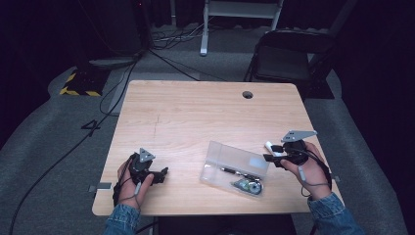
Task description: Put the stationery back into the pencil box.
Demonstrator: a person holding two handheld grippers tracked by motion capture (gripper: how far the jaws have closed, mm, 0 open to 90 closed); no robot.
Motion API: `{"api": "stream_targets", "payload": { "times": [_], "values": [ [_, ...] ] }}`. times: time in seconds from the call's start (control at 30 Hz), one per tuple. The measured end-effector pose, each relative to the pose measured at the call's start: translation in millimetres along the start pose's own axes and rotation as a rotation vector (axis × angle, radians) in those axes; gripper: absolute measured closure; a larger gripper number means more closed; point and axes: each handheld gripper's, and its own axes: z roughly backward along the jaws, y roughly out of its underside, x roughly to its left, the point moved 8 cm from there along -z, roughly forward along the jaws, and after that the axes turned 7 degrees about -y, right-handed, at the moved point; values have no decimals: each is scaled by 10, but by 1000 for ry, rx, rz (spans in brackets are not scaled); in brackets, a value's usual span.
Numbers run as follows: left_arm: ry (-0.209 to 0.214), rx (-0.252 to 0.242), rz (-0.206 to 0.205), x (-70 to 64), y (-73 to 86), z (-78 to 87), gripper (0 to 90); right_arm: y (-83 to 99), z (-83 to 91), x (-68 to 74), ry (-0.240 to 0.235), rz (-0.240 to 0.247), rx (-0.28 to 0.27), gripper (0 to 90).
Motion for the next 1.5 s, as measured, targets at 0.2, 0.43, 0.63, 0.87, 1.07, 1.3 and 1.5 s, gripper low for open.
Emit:
{"api": "stream_targets", "payload": {
  "times": [0.2,0.43,0.63,0.87,1.07,1.3,1.5],
  "values": [
    [2,0,0,-1,0,0,109,77,-3,-166,53,-50,1,498],
    [0,0,0,0,0,0,108,97,31,-240,56,-83,-20,514],
    [0,0,0,0,0,-1,108,115,80,-315,78,-109,-35,521],
    [0,0,0,0,0,-1,108,227,36,-491,140,-129,-8,506],
    [2,0,0,-1,0,0,108,370,-78,-618,144,-173,26,528],
    [0,0,0,0,0,0,109,484,-168,-681,147,-198,71,528],
    [2,0,0,-1,0,0,108,562,-255,-685,141,-208,113,568]
  ]
}}
